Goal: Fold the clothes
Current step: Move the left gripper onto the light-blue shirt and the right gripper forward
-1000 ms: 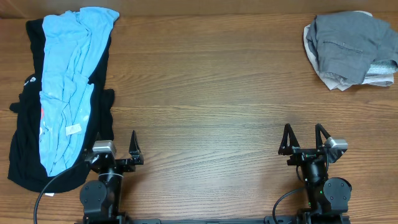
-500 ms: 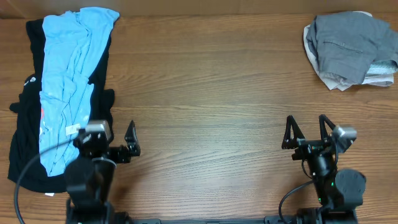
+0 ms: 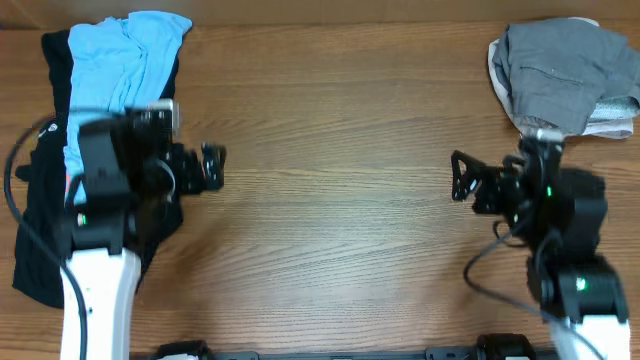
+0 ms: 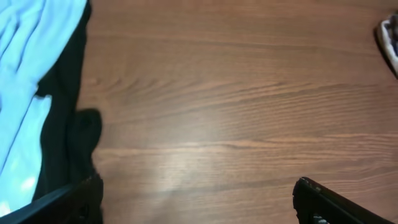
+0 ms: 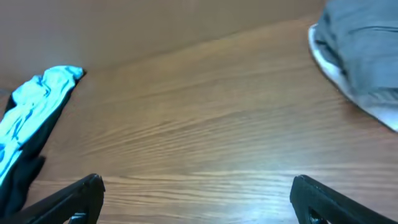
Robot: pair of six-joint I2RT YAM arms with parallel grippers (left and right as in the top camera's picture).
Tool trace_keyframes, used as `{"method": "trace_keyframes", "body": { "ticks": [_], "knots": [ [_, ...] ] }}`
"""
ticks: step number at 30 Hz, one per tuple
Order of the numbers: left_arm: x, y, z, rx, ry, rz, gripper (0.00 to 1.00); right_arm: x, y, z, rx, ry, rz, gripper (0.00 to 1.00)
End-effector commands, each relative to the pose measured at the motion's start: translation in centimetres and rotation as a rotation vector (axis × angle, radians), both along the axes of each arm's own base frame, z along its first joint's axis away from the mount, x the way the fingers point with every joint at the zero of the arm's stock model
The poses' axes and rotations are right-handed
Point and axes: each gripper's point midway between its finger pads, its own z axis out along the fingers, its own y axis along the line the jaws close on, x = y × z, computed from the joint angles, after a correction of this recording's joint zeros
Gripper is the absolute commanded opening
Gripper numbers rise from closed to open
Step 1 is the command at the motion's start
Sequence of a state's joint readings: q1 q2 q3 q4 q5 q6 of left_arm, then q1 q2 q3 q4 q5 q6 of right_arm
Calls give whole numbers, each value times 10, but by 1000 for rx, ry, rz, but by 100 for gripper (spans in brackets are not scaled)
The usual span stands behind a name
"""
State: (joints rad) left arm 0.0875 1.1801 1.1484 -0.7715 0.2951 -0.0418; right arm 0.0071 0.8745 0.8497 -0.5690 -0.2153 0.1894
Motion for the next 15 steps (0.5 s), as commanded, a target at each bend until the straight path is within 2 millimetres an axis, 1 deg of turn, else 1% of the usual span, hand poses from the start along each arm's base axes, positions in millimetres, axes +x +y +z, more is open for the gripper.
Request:
{"method": "trace_keyframes", "body": {
  "ticks": [1,4,6,7,9,10,15],
  "knots": [
    [23,-7,16,-11,-38,-76,100,20,20,10,36,58,125,100],
    [44,-5,22,14,-104,-96,100,38,32,5,92,84,182,100],
    [55,4,24,86,-145,-88,100,49,46,2,156,82,251,100],
    [61,13,23,125,-153,-49,100,52,53,-1,180,86,287,100],
    [70,30,19,187,-151,20,100,57,59,-8,207,101,322,100],
    [75,45,15,229,-140,85,97,62,61,-17,213,123,327,100],
    [88,96,0,305,-93,257,94,70,61,-43,222,191,320,99]
  ]
}}
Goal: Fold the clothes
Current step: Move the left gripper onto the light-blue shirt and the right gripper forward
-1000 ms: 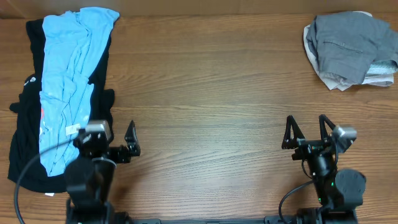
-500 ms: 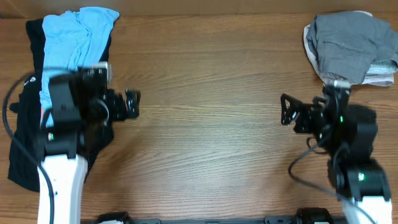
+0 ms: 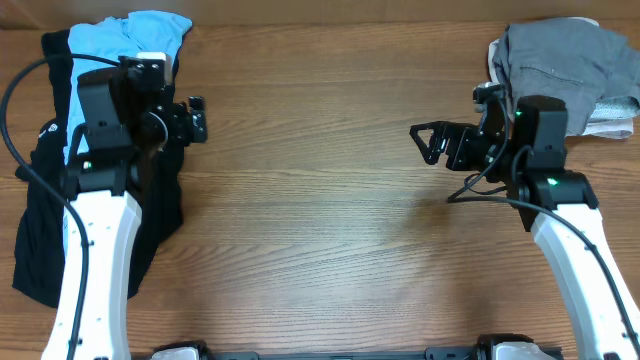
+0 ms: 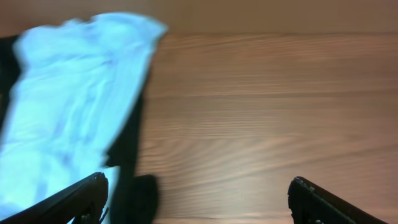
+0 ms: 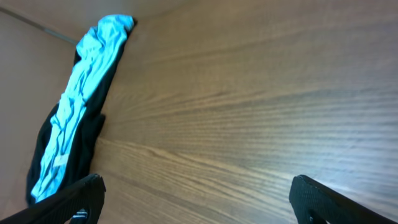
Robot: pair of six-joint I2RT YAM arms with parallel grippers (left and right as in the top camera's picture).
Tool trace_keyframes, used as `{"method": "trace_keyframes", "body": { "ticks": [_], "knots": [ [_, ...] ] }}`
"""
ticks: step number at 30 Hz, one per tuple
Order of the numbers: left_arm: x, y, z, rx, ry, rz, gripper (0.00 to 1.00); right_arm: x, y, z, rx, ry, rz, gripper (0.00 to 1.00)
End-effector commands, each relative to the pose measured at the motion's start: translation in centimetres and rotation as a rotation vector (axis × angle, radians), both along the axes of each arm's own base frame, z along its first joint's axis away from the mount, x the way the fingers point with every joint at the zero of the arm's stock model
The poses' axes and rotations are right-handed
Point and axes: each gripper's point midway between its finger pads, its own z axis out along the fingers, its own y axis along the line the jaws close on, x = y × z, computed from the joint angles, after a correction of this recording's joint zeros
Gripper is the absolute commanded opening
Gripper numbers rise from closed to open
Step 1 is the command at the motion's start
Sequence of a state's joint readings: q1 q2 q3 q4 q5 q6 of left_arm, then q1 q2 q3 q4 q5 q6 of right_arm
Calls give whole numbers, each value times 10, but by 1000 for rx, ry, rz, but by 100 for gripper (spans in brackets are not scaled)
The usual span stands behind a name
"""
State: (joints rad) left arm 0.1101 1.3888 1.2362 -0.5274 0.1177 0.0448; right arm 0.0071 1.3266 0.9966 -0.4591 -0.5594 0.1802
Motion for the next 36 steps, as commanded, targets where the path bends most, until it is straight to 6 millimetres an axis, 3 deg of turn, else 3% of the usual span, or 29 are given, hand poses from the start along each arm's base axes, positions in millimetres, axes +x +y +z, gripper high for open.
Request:
{"method": "trace_keyframes", "body": {
  "ticks": [1,8,11,15,22,32,36],
  "knots": [
    [12,60,-6,98,26,191,93,7,8,-4,29,19,37,98],
    [27,127,-23,74,107,320,92,11,21,-35,2,80,83,93],
    [32,143,-34,73,158,338,91,14,26,-43,-6,88,94,90],
    [39,151,-62,79,232,335,89,15,35,-48,-16,85,110,86],
    [38,162,-115,95,358,368,82,17,31,-52,-42,88,88,81],
    [32,174,-169,148,490,385,84,17,31,-52,-44,91,88,79],
    [31,174,-185,144,519,382,78,18,29,-53,-54,92,77,78]
  ]
}}
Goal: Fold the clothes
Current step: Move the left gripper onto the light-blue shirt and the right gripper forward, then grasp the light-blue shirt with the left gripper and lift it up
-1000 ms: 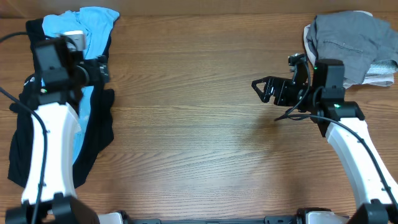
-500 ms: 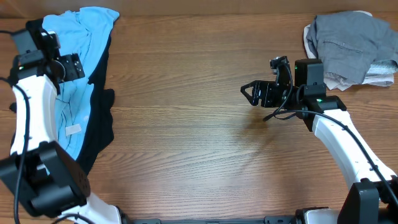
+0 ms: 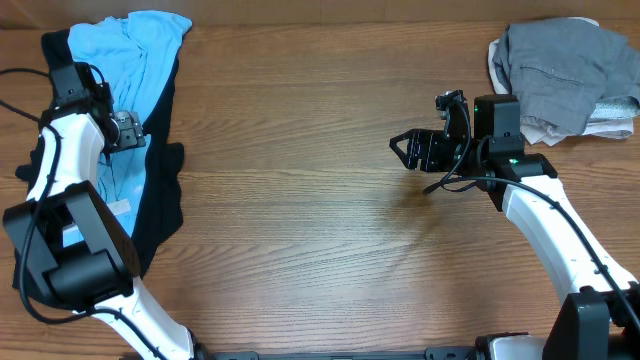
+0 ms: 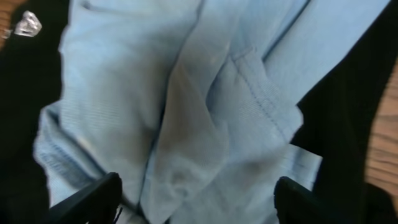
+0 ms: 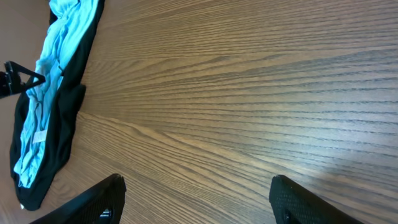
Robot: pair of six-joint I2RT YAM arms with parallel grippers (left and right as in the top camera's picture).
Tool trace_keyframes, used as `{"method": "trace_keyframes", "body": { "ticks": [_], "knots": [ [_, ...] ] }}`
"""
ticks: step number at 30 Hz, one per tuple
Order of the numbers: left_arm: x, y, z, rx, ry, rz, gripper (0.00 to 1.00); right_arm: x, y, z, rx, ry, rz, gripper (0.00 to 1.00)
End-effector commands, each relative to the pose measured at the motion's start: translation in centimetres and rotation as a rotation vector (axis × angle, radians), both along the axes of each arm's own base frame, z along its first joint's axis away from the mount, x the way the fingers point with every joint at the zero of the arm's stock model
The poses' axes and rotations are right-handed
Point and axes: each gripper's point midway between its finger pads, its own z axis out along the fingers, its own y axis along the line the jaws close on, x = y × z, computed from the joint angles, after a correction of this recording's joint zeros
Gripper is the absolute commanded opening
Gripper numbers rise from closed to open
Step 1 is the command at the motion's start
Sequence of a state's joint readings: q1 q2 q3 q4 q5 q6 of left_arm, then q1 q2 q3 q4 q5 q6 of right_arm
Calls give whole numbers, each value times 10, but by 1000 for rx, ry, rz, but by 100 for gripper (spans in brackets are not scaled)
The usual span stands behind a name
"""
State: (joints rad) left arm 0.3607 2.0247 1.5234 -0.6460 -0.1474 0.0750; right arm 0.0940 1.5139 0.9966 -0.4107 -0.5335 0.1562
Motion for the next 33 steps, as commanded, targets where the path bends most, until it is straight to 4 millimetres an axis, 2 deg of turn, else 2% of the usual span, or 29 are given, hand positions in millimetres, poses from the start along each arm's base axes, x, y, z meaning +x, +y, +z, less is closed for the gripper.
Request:
{"method": "trace_keyframes", "body": {
  "ticks": [1,5,13,18,22,27,33],
  "knots": [
    [6,7,-10,24,17,-11,76,7,-1,9,-14,-33,-4,78],
    [8,11,-11,44,15,-3,68,8,-1,9,-14,-34,-4,77],
    [12,13,-11,52,-1,-1,45,8,-1,8,-17,-34,-7,77],
    [10,12,-26,42,27,-2,51,8,-2,8,-18,-35,-8,76],
    [9,12,-32,37,40,-3,50,9,-4,7,-28,-35,-17,77],
    [10,13,-31,42,36,-1,31,9,-4,8,-28,-35,-17,77],
    [16,13,-22,47,21,-3,25,9,-4,8,-28,-36,-17,77]
  ]
}}
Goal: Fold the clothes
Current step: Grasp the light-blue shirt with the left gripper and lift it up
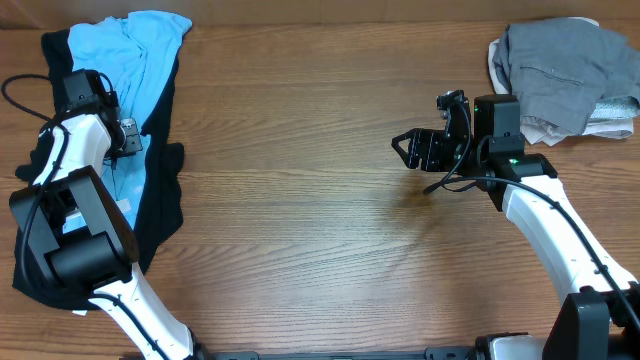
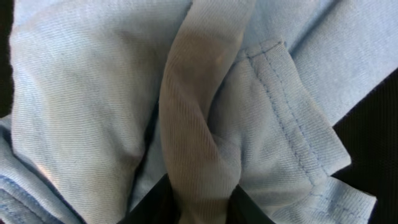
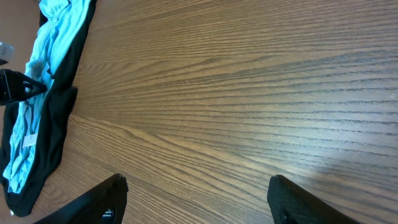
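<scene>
A light blue garment (image 1: 135,55) lies on top of a black garment (image 1: 160,190) at the table's left edge. My left gripper (image 1: 128,138) sits down on the blue cloth, shut on a raised fold of the blue garment (image 2: 202,124); its dark fingers (image 2: 158,202) pinch that ridge from both sides. My right gripper (image 1: 412,150) hovers open over bare wood right of centre, with nothing between its fingers (image 3: 102,199). The right wrist view also catches the blue garment (image 3: 37,93) far off at the left.
A heap of grey clothes (image 1: 560,70) over a white piece lies at the back right corner. The wooden table (image 1: 320,220) stretches between the two piles. Cables trail from both arms.
My left gripper was open just above the blue cloth; now it is shut on a fold of it. The right arm has hardly moved.
Both grippers began open over bare wood near the front. Then each stood farther back, the left beside the blue garment, the right near the grey heap. The left then stood open over the blue cloth, and now pinches a fold.
</scene>
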Robot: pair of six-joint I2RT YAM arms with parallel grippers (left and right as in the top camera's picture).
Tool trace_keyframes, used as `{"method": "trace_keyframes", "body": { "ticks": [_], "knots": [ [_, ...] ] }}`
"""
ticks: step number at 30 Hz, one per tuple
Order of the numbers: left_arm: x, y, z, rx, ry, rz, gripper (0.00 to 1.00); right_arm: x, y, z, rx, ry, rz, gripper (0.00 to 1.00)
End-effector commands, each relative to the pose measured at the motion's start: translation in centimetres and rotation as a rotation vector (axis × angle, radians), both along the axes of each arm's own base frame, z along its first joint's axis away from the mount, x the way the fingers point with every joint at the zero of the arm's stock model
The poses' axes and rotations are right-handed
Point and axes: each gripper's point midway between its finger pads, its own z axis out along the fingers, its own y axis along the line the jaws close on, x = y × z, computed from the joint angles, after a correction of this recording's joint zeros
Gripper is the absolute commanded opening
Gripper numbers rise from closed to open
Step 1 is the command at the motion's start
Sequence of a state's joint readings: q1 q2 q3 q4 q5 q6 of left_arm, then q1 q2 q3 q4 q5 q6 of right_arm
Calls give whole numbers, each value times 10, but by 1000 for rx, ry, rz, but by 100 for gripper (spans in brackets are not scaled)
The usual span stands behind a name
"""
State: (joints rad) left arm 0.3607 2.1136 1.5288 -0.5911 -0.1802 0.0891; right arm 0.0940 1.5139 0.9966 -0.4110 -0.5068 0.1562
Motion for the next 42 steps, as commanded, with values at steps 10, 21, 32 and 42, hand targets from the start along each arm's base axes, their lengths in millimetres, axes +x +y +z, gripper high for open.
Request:
{"method": "trace_keyframes", "body": {
  "ticks": [10,21,32,42],
  "knots": [
    [36,-10,83,-2,-69,14,4,10,0,12,-6,-49,0,76],
    [52,-46,147,-74,-134,-66,4,8,0,10,-7,-40,1,71],
    [64,-121,228,-312,-291,-259,4,5,8,15,39,-37,32,64],
    [60,-205,348,-288,-544,-456,4,-3,18,23,98,-32,83,64]
  ]
}}
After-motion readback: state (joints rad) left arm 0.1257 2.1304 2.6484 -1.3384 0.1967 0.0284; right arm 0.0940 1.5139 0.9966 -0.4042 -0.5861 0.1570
